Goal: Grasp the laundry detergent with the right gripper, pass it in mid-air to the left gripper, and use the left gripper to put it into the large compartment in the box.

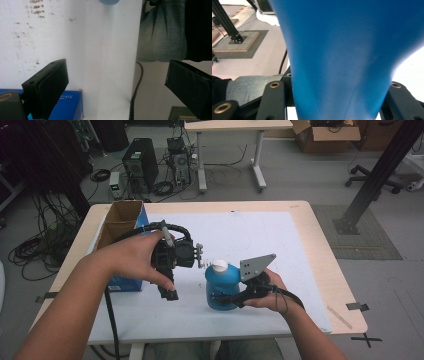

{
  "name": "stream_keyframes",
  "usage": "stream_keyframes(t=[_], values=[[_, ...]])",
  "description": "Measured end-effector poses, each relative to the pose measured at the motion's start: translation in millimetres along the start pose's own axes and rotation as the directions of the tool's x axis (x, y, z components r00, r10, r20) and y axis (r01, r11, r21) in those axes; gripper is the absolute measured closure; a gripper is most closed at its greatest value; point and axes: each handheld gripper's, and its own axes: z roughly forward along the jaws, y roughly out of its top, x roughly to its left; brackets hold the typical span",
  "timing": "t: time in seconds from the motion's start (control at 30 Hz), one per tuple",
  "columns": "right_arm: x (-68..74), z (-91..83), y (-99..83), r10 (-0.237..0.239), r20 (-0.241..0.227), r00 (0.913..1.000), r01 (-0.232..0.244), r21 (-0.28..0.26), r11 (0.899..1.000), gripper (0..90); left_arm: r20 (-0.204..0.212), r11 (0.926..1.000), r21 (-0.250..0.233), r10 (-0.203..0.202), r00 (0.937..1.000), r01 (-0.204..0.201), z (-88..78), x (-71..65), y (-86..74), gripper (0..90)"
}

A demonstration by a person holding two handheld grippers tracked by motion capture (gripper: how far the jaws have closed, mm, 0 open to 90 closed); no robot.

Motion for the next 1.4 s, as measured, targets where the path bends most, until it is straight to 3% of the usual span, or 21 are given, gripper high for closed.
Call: stream_keyframes(t=[0.47, 1.4], values=[[2.3, 24.8, 8.3, -0.025, -0.058, 0.9980, 0.025, -0.007, 1.000, 45.9, 0.000, 1.0000, 0.006, 0.007, 1.0000, -0.007, -2.7, -2.1, 7.7, 5.3], [3.0, 64.1, 21.7, -0.031, -0.083, 0.9961, 0.029, -0.016, 0.999, 45.6, 0.003, 0.9997, 0.017, 0.019, 0.9998, -0.019, 0.3, -4.1, 17.7, 4.7]])
